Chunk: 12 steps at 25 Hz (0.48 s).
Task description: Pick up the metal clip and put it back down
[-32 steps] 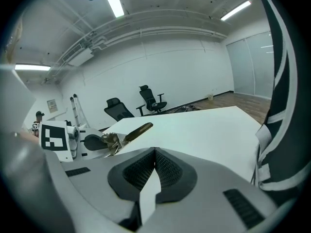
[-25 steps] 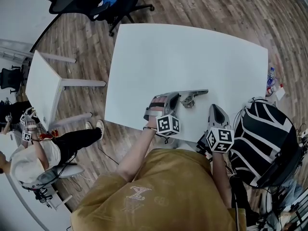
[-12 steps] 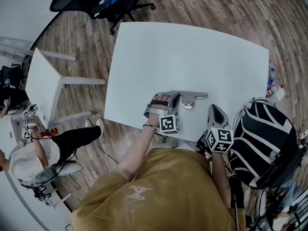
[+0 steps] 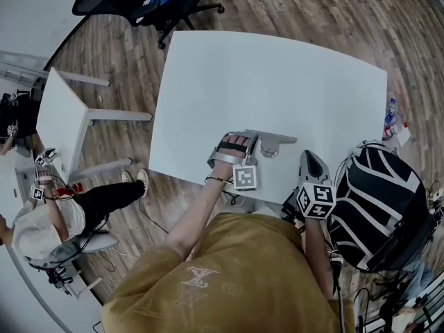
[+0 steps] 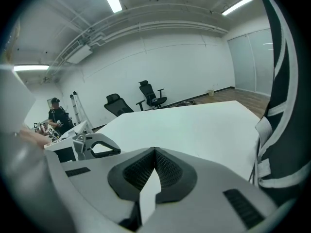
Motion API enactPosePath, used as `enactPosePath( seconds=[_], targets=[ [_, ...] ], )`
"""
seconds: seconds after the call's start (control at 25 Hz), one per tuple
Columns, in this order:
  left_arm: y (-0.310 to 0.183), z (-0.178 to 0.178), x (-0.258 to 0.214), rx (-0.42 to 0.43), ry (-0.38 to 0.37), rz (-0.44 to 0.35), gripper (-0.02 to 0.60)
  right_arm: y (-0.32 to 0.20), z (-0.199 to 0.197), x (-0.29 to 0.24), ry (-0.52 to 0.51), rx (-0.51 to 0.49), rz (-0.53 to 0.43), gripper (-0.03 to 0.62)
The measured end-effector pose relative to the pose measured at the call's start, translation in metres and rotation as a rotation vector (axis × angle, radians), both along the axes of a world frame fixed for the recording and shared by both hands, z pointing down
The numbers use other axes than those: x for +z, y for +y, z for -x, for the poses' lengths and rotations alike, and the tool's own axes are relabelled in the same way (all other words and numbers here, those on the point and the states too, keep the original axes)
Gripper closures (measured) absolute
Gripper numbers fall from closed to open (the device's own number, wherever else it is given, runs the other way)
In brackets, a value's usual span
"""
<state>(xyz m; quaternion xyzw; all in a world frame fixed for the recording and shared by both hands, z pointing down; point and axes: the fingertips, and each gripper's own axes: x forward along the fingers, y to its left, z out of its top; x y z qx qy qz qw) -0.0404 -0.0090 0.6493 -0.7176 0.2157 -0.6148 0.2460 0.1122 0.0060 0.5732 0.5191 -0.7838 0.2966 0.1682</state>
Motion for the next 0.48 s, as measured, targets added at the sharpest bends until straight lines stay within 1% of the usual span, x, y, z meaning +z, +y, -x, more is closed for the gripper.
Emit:
enactPosePath(
  seconds=[0.08,0.2,0.36,0.4,0.48],
  targets=[
    [-0.0006,0.0003,0.0004,0.0,-0.006,-0.005,0.574,0.0002,0.0011,0.0005,-0.001,-0.006,0.002,0.586],
    [-0.0035,-0.0015,-0.0022,0.003,-0.005,-0.042,0.574,0.0015,0.0005,0.0009,0.003,-0.011,0.007,0.586],
    [0.002,-0.0006,-0.0009,0.012,0.012,-0.053,0.571,0.0004,0.0002,-0.0026,0.006,-0.003,0.001,0.586],
    [0.0028,-0.0001,-0.0003,0.01,0.018,-0.053,0.571,0.0003,0.0003,-0.0031,0.005,-0.002,-0.001,0.586],
    [0.0064,-0.0007,0.002,-0.002,0.037,-0.021,0.571,0.0006,-0.0003,-0.0031,0.007,0.0,0.0,0.586]
  ],
)
